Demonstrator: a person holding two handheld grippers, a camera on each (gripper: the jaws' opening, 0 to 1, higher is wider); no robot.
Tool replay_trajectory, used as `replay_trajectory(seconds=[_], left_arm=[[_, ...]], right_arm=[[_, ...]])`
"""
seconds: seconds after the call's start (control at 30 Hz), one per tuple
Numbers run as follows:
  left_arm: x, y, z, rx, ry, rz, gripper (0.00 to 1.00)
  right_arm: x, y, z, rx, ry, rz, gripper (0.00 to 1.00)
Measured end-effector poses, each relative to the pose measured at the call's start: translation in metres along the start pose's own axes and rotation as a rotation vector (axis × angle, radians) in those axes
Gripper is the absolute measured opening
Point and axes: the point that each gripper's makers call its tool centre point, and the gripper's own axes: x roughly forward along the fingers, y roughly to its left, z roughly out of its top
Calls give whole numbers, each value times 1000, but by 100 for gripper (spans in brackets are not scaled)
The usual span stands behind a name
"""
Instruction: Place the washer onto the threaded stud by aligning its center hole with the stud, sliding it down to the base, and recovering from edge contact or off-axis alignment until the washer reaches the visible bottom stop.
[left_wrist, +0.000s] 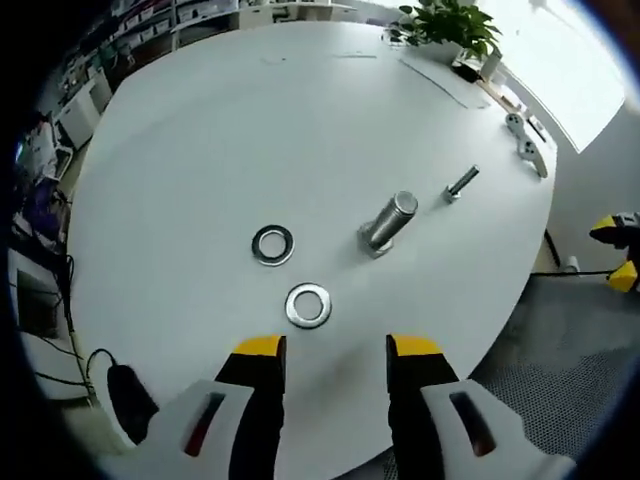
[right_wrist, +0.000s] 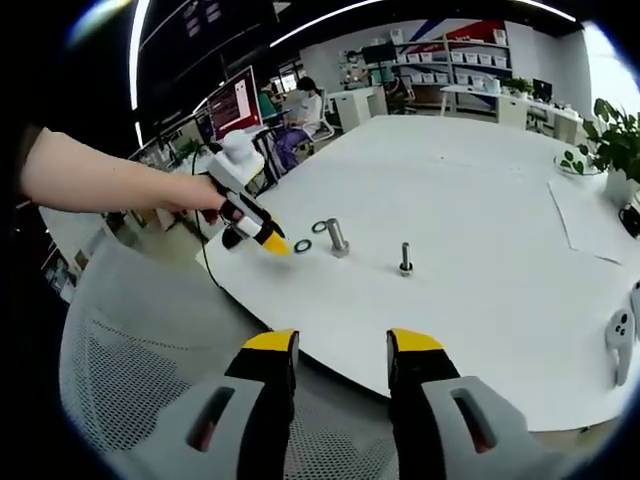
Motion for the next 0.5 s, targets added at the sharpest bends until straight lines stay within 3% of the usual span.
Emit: replay_trajectory(seconds=[0.3, 0.5], left_arm=[[25, 14, 0, 13, 88, 39, 39], [24, 18, 8, 19, 82, 47, 30]], right_arm=[[0, -1, -1, 7, 1, -3, 37], [0, -1, 0, 13, -4, -4, 37]])
